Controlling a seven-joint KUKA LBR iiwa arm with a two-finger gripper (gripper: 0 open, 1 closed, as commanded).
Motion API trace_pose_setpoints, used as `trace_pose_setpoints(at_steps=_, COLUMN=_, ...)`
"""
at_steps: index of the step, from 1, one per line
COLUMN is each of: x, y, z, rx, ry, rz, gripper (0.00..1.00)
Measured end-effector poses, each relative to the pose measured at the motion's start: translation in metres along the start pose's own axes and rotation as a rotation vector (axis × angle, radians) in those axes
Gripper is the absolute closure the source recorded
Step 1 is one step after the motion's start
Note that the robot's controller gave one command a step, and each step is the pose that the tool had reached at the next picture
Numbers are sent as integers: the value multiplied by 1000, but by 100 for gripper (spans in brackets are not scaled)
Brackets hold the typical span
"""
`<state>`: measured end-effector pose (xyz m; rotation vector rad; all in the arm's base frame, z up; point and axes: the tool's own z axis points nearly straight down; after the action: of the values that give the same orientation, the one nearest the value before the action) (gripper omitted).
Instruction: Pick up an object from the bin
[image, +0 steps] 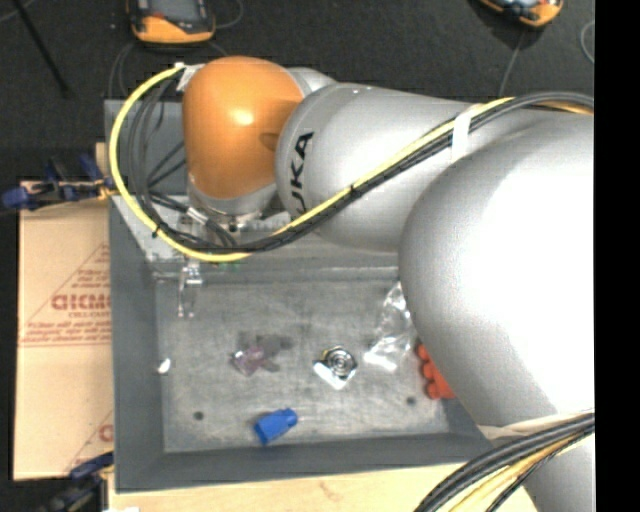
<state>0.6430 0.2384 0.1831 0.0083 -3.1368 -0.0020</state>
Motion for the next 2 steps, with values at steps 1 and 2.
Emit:
trace_pose_setpoints(at_steps=1, x=36, y=-71, z=83, rx=4, ry=-1, rz=-495, gripper=0)
trace_pose_setpoints(at_steps=2, x=88, y=-137, z=108, rx=0, ry=-23, rz=-619, gripper=0)
